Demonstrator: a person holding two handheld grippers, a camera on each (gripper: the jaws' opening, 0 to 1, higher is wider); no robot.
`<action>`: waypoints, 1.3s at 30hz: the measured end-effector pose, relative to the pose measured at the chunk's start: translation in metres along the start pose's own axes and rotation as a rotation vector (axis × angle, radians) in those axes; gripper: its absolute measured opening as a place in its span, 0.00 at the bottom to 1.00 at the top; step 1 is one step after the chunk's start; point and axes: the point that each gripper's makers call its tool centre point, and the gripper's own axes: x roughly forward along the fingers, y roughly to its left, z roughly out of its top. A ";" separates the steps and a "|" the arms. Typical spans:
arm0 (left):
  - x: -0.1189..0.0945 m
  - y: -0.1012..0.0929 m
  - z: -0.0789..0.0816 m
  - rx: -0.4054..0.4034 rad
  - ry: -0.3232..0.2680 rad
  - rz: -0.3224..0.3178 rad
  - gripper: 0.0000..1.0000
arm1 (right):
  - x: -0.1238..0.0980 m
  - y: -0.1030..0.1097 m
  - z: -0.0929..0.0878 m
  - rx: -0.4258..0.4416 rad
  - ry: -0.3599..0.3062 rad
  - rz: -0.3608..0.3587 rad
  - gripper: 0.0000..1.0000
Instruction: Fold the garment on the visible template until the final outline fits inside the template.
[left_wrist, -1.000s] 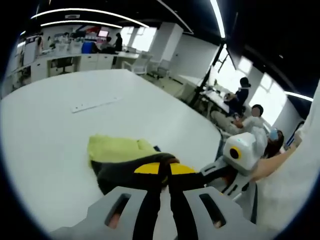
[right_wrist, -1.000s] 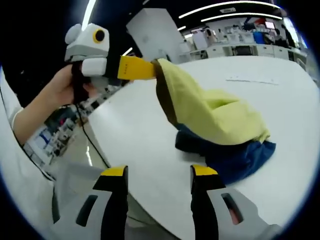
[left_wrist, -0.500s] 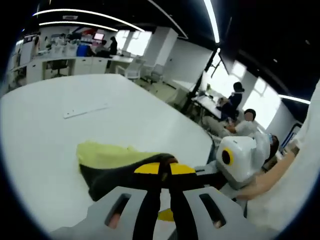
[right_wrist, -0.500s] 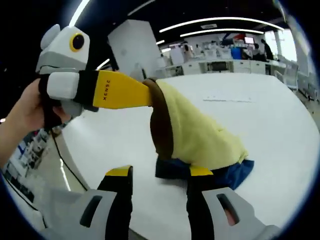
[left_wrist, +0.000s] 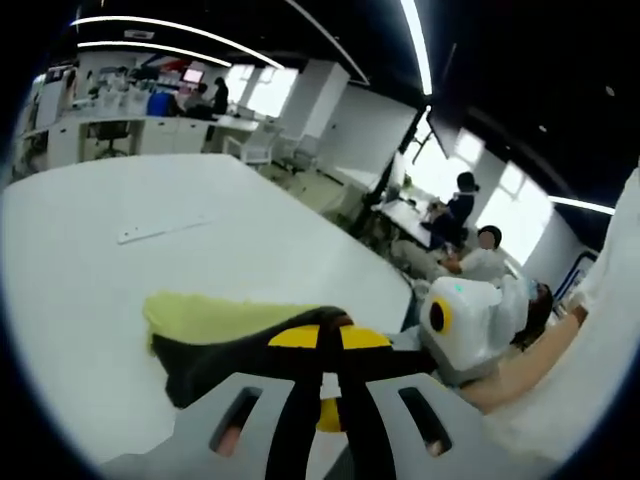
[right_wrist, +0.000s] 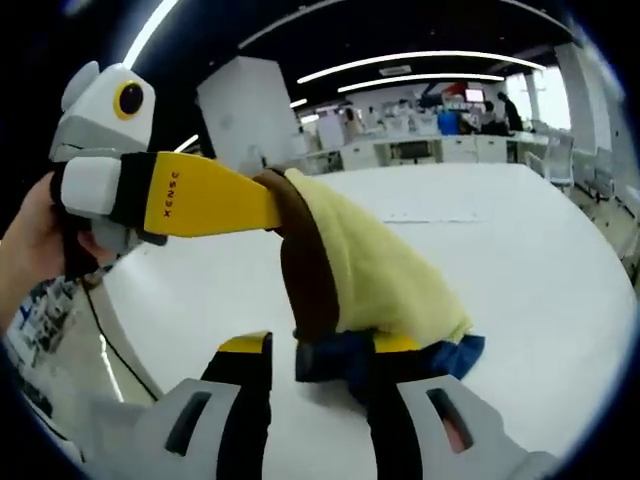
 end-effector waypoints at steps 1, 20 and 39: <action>0.000 -0.001 0.001 0.001 -0.001 -0.002 0.01 | 0.000 0.000 0.000 -0.005 -0.001 -0.001 0.36; -0.001 -0.005 0.009 -0.015 -0.022 -0.018 0.01 | -0.006 -0.012 0.001 -0.045 -0.005 -0.038 0.25; -0.008 0.006 0.008 -0.031 -0.035 0.015 0.01 | -0.017 -0.031 -0.002 -0.075 -0.008 -0.066 0.08</action>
